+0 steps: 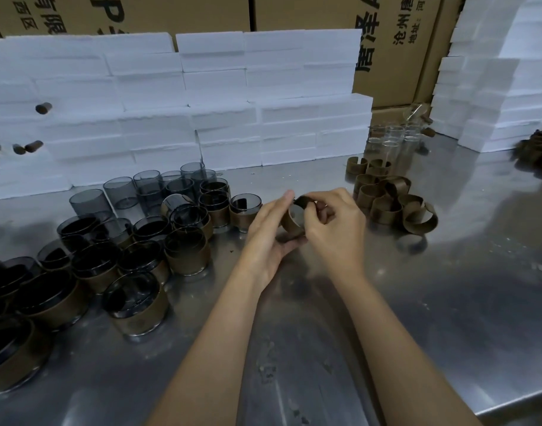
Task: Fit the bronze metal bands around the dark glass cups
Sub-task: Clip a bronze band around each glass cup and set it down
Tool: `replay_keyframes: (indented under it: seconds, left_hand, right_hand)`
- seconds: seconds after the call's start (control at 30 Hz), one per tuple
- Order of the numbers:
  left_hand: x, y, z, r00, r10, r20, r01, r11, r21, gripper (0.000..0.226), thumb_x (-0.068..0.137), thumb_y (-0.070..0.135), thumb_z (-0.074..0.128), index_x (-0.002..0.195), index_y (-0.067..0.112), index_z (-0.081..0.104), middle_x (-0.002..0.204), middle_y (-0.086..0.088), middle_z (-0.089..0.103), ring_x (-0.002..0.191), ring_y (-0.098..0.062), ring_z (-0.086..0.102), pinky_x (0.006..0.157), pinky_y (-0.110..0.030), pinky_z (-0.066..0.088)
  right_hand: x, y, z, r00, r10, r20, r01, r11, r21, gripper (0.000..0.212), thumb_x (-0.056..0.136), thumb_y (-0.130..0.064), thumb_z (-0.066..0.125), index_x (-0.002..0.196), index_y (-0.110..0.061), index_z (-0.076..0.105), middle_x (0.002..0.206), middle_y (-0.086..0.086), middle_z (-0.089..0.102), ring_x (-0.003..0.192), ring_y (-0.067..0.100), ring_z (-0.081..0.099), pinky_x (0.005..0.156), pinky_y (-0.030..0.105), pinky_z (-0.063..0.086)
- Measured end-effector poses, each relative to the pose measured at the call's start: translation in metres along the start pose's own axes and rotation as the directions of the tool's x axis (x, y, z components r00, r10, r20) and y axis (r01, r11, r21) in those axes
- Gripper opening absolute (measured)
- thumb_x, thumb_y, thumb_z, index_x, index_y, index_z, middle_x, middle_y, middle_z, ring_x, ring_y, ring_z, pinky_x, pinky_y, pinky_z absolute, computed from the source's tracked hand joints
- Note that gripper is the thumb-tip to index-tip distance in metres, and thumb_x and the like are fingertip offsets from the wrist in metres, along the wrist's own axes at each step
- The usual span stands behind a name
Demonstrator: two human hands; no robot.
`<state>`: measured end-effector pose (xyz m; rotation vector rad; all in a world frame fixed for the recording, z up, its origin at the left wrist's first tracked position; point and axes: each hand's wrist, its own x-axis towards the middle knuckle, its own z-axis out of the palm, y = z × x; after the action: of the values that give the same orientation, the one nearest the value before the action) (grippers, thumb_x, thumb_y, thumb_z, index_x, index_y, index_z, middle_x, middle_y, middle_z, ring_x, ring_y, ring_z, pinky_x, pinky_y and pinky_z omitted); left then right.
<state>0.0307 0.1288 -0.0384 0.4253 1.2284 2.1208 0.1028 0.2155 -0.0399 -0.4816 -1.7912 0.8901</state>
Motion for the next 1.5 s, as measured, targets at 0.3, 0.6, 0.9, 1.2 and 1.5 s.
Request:
replay_keyframes:
  seconds: [0.3, 0.6, 0.9, 1.2, 1.5]
  left_hand:
    - [0.001, 0.0, -0.005, 0.999, 0.039, 0.035, -0.039, 0.999, 0.01, 0.042, 0.083, 0.024, 0.083, 0.118, 0.007, 0.067, 0.113, -0.014, 0.063, 0.103, -0.025, 0.063, 0.076, -0.037, 0.06]
    - [0.002, -0.003, -0.01, 0.996, 0.057, 0.063, -0.056, 0.998, -0.004, 0.039, 0.088, 0.027, 0.079, 0.116, 0.001, 0.07, 0.133, -0.028, 0.06, 0.116, -0.031, 0.069, 0.084, -0.047, 0.061]
    - [0.002, -0.001, -0.01, 0.997, 0.007, 0.077, -0.001, 0.997, -0.073, 0.043, 0.089, 0.023, 0.076, 0.124, -0.001, 0.068, 0.122, -0.026, 0.067, 0.114, -0.033, 0.07, 0.086, -0.045, 0.06]
    - [0.003, 0.0, -0.001, 0.996, -0.077, 0.044, 0.081, 0.991, -0.108, 0.051, 0.106, 0.039, 0.049, 0.134, -0.003, 0.059, 0.127, -0.024, 0.068, 0.114, -0.032, 0.068, 0.084, -0.045, 0.062]
    - [0.005, 0.001, 0.005, 0.988, -0.142, -0.06, 0.14, 0.99, -0.034, 0.019, 0.099, 0.018, 0.062, 0.112, 0.007, 0.07, 0.091, -0.011, 0.069, 0.08, -0.022, 0.068, 0.061, -0.032, 0.056]
  right_hand:
    - [0.002, -0.006, 0.001, 0.983, 0.162, 0.08, -0.173, 0.973, 0.151, 0.012, 0.082, -0.028, 0.066, 0.089, -0.033, 0.074, 0.1, -0.008, 0.065, 0.092, 0.008, 0.061, 0.078, 0.018, 0.046]
    - [0.007, -0.001, 0.0, 0.725, 0.43, 0.538, -0.566, 0.817, 0.111, 0.061, 0.092, -0.079, 0.043, 0.111, -0.031, 0.075, 0.104, -0.014, 0.077, 0.095, -0.004, 0.07, 0.087, 0.024, 0.047]
    - [0.005, -0.003, 0.001, 0.765, 0.455, 0.455, -0.593, 0.773, 0.225, 0.056, 0.096, -0.069, 0.048, 0.105, -0.022, 0.078, 0.096, -0.002, 0.08, 0.093, 0.009, 0.075, 0.082, 0.022, 0.055]
    - [0.007, 0.002, 0.007, 0.785, 0.513, 0.346, -0.616, 0.706, 0.35, 0.041, 0.103, -0.049, 0.053, 0.099, -0.016, 0.077, 0.092, -0.001, 0.08, 0.084, 0.005, 0.075, 0.067, 0.014, 0.054]
    - [0.008, 0.0, 0.009, 0.58, 0.677, 0.452, -0.787, 0.324, 0.526, 0.025, 0.095, -0.037, 0.06, 0.094, -0.013, 0.066, 0.088, 0.012, 0.067, 0.084, 0.027, 0.066, 0.079, 0.038, 0.054]
